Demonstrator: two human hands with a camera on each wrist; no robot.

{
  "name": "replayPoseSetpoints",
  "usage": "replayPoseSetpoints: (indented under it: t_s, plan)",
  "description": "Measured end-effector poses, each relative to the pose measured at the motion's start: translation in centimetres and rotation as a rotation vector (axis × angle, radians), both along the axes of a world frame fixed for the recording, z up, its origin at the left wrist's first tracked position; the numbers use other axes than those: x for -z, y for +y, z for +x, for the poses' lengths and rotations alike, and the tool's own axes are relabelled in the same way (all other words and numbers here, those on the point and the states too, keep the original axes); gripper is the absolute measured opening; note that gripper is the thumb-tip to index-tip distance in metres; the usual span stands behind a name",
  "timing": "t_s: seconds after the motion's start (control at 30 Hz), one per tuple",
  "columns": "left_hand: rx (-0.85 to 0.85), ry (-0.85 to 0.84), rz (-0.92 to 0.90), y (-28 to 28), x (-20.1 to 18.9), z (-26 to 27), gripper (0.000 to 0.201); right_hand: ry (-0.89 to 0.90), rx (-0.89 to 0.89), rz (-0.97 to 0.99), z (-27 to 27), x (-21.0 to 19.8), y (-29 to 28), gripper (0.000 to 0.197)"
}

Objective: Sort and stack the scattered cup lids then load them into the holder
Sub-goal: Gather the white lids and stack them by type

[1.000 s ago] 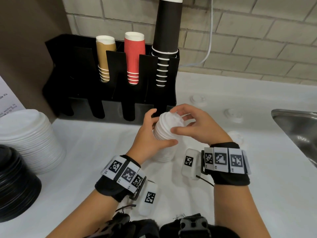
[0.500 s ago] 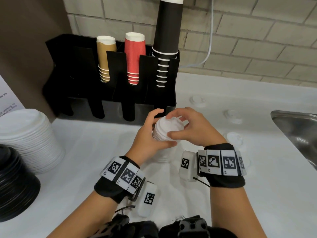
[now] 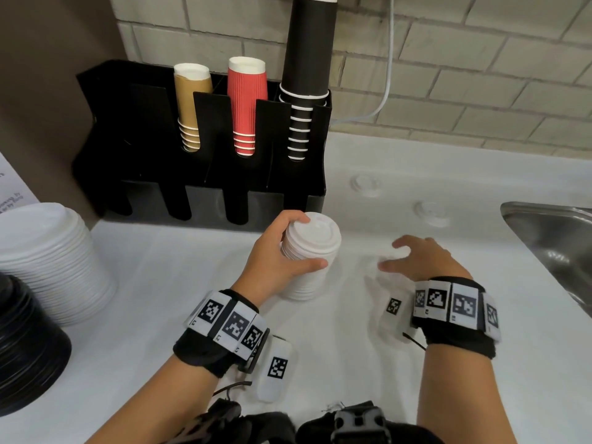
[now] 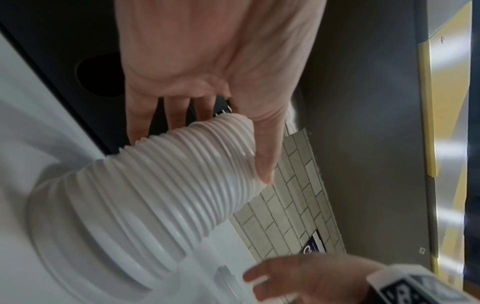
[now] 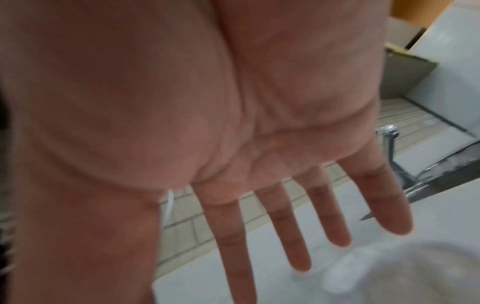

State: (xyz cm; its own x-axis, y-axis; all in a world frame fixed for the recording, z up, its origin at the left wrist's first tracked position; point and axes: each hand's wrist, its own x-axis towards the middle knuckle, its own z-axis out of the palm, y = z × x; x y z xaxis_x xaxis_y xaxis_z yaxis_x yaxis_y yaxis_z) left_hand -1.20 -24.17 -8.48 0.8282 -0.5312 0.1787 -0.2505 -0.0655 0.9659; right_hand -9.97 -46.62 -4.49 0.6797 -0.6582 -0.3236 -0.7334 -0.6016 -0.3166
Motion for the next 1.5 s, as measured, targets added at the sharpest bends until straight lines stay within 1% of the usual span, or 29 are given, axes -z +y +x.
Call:
replayPoseSetpoints:
  t_s: [0.07,0.13,0.2,0.43,0.53,0.6,0.67,0.77,0.83,0.9,0.97,1.03,1.3,1.5]
  plan:
    - [0.000,0.007,-0.003,0.0,0.0,0.0,0.058,0.053,0.047,0.001,-0.6,0.5,-0.6,0.061]
    - [-0.002,0.013,-0.008,0.1,0.0,0.0,0.057,0.119,0.051,-0.027,-0.9,1.0,-0.8,0.065]
    - [-0.003,0.018,-0.012,0.1,-0.1,-0.1,0.057,0.145,0.046,-0.055,-1.1,1.4,-1.0,0.067]
    - [0.003,0.018,-0.011,0.1,-0.4,-0.2,0.058,0.149,0.032,-0.091,-0.9,1.5,-0.8,0.055]
    - [-0.013,0.006,-0.009,0.1,-0.5,-0.2,0.056,0.103,0.018,-0.100,-0.9,0.9,-0.6,0.050]
    - [-0.020,-0.004,-0.004,0.0,-0.5,-0.1,0.054,0.035,-0.024,-0.055,-0.7,0.1,-0.3,0.051]
    - [-0.021,-0.009,-0.004,0.0,-0.5,-0.1,0.054,-0.102,-0.119,0.056,-0.4,-1.0,0.2,0.052]
    - [-0.018,-0.028,-0.011,0.0,-0.4,0.0,0.056,-0.372,-0.266,0.260,-0.1,-2.8,1.8,0.044]
    - [-0.016,-0.035,-0.009,0.0,-0.2,0.1,0.062,-0.517,-0.345,0.364,0.3,-3.5,3.2,0.039]
    - [-0.025,-0.009,-0.014,-0.1,-0.1,0.1,0.074,-0.586,-0.426,0.382,0.8,-3.8,4.4,0.037]
    - [-0.043,0.024,-0.015,-0.2,0.0,0.2,0.088,-0.603,-0.487,0.359,1.4,-3.8,5.4,0.037]
    - [-0.051,0.028,-0.008,-0.3,0.2,0.3,0.095,-0.612,-0.531,0.318,2.0,-3.7,6.2,0.036]
    - [-0.055,0.035,0.010,-0.4,0.5,0.4,0.109,-0.571,-0.589,0.221,3.1,-3.6,8.2,0.036]
    - [-0.053,0.041,0.007,-0.4,0.4,0.3,0.110,-0.542,-0.595,0.217,3.2,-3.5,8.4,0.037]
